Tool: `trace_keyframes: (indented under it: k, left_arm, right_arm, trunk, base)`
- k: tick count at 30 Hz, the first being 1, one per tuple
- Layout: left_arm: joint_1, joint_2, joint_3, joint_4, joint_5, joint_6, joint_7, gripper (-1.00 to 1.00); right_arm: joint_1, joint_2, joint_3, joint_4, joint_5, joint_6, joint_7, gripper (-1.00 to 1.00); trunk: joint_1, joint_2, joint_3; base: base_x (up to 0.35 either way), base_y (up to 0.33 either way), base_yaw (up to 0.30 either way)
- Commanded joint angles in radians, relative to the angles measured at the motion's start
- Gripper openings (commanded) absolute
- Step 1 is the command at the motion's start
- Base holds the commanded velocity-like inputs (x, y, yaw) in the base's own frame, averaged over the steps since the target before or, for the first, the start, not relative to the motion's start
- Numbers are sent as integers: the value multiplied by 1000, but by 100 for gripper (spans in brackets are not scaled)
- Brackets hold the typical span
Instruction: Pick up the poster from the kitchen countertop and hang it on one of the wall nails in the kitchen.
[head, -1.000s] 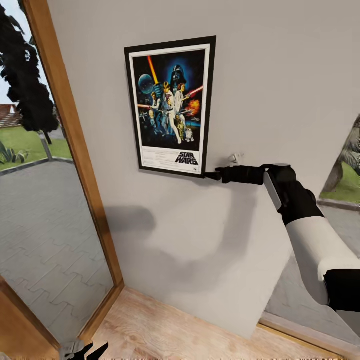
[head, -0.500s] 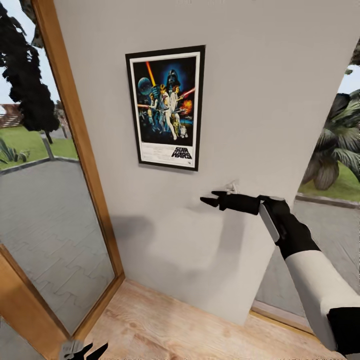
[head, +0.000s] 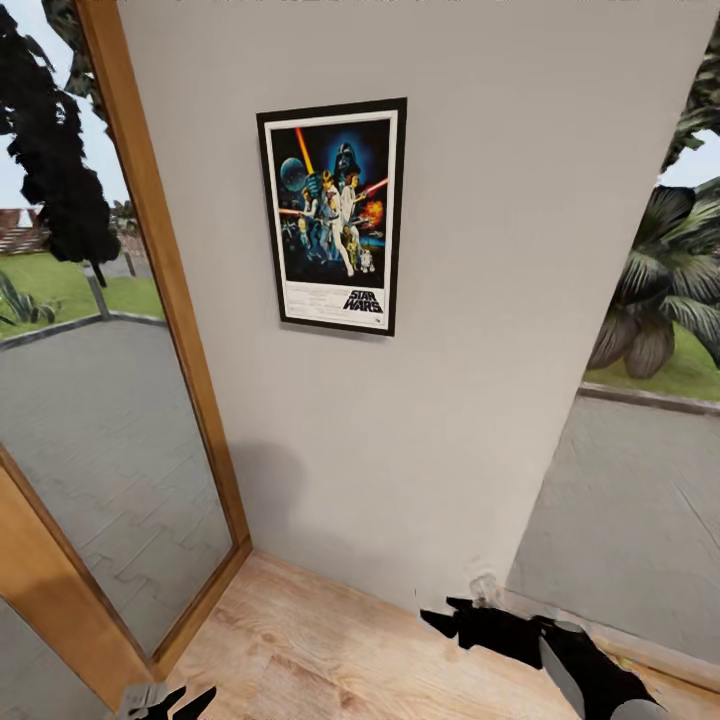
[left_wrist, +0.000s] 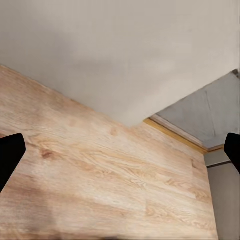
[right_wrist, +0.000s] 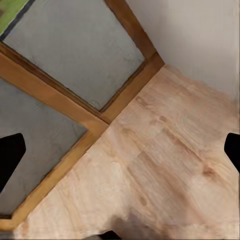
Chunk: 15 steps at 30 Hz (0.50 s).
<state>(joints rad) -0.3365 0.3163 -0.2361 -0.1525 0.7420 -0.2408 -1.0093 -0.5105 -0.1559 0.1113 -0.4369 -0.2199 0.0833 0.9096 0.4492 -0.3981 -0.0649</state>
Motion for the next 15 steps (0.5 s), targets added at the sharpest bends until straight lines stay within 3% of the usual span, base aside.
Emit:
trace_keyframes:
  k: [1,2,5,6,11,12,14,15]
  left_arm:
    - [-1,0,-9,1,7,-5,-1,100]
    - [-1,-6,-11,8,8,0,13,100]
    - [-1,-9,-10,74,8,-3,25,100]
    - [20,-8,-8,114,8,-3,81,100]
    - [67,-11,-11,123,7,-3,214,100]
    - [77,-13,-12,125,7,-2,284,100]
    - [83,-23,-13,126,7,-1,363,100]
    - [88,-36,-14,127,7,-1,445,100]
  right_arm:
    - [5,-1,5,152,-10,-67,1,100]
    - [83,-10,5,452,-9,-234,-29,100]
    - [137,-16,6,477,-8,-249,-84,100]
    - [198,-17,8,487,-7,-255,-254,100]
    - [232,-11,9,489,-7,-255,-450,100]
    - [245,-6,9,490,-7,-255,-522,100]
    - [254,1,9,490,-7,-256,-589,100]
    - [259,8,10,490,-6,-255,-643,100]
  trunk:
    - [1,-2,-2]
    - [1,-2,-2]
    - [1,-2,-2]
    - [1,-2,-2]
    - [1,-2,-2]
    - [1,-2,-2]
    - [1,-2,-2]
    - [1,-2,-2]
  base:
    - [-2,0,0]
    - [0,0,0]
    - [0,0,0]
    - [0,0,0]
    - [0,0,0]
    - [0,0,0]
    - [0,0,0]
    - [0,0,0]
